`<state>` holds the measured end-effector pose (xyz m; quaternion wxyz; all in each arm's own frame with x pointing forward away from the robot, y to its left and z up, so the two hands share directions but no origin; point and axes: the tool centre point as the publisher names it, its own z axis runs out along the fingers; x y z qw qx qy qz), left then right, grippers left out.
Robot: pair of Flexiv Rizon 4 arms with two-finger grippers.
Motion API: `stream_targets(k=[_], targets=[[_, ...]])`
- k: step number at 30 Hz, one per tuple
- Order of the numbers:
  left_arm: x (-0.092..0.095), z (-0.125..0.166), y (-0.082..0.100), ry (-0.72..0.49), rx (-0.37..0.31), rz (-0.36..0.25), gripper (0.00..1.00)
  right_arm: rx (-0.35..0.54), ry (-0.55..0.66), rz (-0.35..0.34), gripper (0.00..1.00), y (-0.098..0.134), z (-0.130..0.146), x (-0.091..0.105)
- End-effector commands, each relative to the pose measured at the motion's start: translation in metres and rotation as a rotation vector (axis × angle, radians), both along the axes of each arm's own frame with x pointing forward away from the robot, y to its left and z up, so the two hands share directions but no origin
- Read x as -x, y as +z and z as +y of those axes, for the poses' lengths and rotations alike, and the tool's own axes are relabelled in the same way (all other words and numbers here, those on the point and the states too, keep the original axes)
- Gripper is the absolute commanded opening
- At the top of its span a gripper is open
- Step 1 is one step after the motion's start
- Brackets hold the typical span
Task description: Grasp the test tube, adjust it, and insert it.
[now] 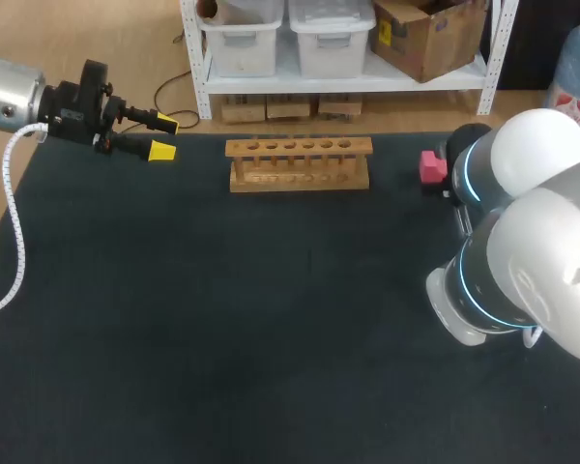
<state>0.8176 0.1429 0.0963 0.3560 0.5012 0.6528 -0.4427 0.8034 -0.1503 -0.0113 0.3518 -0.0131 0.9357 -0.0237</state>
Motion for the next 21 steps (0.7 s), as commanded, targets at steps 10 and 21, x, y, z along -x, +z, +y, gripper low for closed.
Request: stream_targets(k=[10,21], targets=[[0.0,0.0,-0.001,0.0,0.001,-0.002,1.0,-0.016,-0.048,0.021,0.0,0.049,0.024,0.028],[0.0,0.0,-0.001,0.0,0.001,-0.002,1.0,0.01,-0.109,0.028,0.0,0.089,0.035,0.051]])
